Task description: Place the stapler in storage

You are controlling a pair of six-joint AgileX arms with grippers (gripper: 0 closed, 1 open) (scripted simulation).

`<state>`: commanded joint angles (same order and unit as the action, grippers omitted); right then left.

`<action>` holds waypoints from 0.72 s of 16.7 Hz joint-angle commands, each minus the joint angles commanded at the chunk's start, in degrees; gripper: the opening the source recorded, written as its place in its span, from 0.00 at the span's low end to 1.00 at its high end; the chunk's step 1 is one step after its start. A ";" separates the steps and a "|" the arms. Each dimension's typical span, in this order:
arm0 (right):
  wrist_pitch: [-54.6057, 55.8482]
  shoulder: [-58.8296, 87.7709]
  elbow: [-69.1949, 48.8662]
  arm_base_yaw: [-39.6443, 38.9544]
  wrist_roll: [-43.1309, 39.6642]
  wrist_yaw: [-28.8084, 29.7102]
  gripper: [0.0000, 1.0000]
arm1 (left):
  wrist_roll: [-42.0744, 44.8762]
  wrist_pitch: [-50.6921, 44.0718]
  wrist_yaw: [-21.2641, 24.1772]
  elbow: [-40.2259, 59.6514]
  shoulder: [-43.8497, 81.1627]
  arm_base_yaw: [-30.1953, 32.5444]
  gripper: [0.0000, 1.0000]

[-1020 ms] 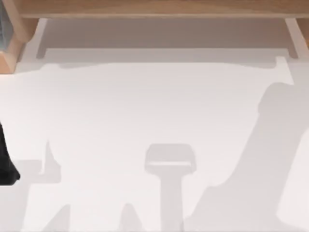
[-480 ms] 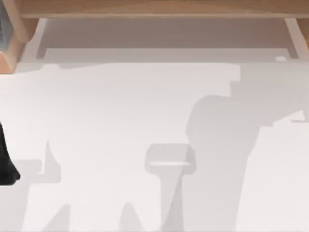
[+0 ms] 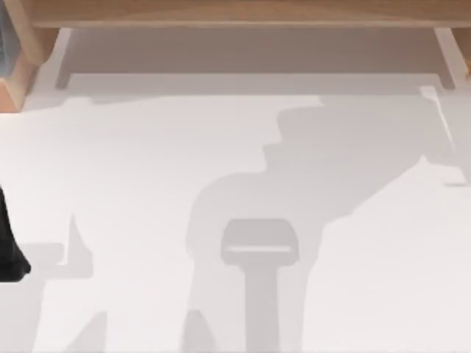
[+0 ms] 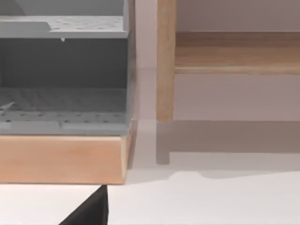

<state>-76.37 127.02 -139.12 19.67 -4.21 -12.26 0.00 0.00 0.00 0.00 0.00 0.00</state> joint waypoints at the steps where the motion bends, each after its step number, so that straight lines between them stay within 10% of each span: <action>1: 0.05 -0.34 -0.02 -0.01 0.03 -0.27 0.00 | 0.00 0.00 0.00 0.00 0.00 0.00 1.00; 12: -0.94 6.49 0.26 1.85 -5.93 1.38 0.00 | 0.00 0.00 0.00 0.00 0.00 0.00 1.00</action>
<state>-77.32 133.51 -138.86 21.53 -10.14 -10.88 0.00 0.00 0.00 0.00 0.00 0.00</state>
